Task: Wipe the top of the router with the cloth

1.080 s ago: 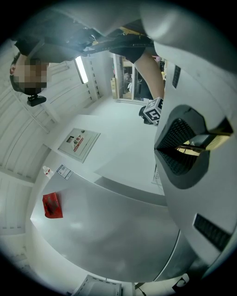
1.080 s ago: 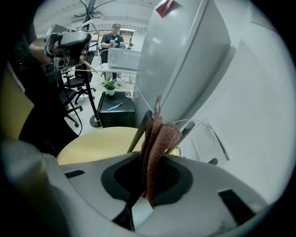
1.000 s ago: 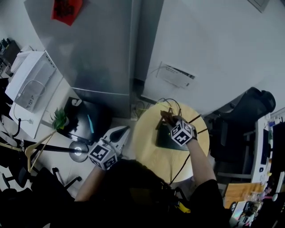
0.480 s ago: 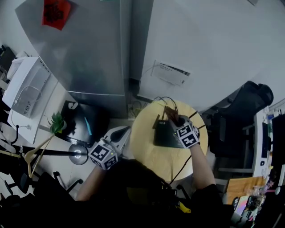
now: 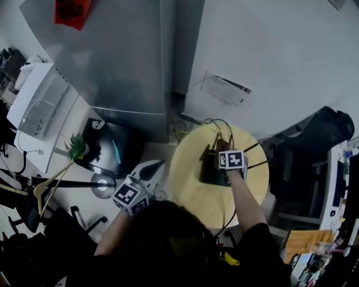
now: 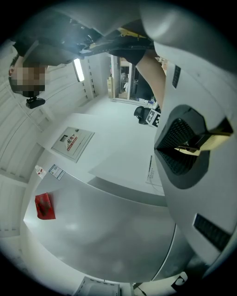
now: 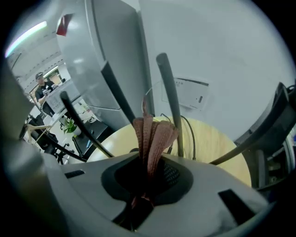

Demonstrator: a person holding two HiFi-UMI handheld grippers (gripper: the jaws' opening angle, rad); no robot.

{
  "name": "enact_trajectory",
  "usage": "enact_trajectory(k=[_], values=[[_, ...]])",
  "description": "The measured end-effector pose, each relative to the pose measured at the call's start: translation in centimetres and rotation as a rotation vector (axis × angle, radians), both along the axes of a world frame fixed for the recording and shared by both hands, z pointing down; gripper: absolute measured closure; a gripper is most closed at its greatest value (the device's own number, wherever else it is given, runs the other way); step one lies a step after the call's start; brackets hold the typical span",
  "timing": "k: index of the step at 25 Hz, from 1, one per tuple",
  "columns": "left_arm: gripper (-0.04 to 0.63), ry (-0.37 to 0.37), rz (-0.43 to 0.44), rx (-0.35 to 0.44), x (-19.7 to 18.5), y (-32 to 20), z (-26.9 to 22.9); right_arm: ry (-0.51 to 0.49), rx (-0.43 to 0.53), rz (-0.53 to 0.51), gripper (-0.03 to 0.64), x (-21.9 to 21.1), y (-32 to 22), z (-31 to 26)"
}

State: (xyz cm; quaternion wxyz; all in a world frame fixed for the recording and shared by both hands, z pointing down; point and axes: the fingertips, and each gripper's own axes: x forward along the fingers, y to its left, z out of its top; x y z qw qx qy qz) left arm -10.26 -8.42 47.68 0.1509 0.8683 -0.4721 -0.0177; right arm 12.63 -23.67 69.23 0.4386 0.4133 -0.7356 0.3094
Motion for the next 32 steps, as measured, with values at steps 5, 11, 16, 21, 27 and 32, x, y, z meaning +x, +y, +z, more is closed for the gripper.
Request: enact_trajectory(k=[5,11,16,21,27,32], values=[[0.598,0.012,-0.051,0.007,-1.4,0.0,-0.1,-0.002,-0.055,0.033,0.554,-1.1,-1.0,2.0],[0.598,0.024,-0.051,-0.010,-2.1,0.0,-0.2,-0.148,-0.035,0.049,0.554,-1.9,-0.9,1.4],[0.598,0.021,-0.013,-0.004,-1.7,-0.4,0.0,-0.162,0.062,-0.011,0.554,-2.6,-0.4,-1.3],[0.598,0.038,0.023,0.006,-0.9,-0.4,0.3,-0.081,0.172,-0.105,0.554,-3.2,0.1,-4.1],[0.598,0.054,0.047,0.031,-0.2,-0.3,-0.2,0.007,0.316,-0.165,0.554,-3.2,0.1,-7.4],[0.598,0.058,0.045,0.043,-0.6,0.0,-0.5,0.057,0.461,-0.195,0.554,-3.7,0.1,-10.8]])
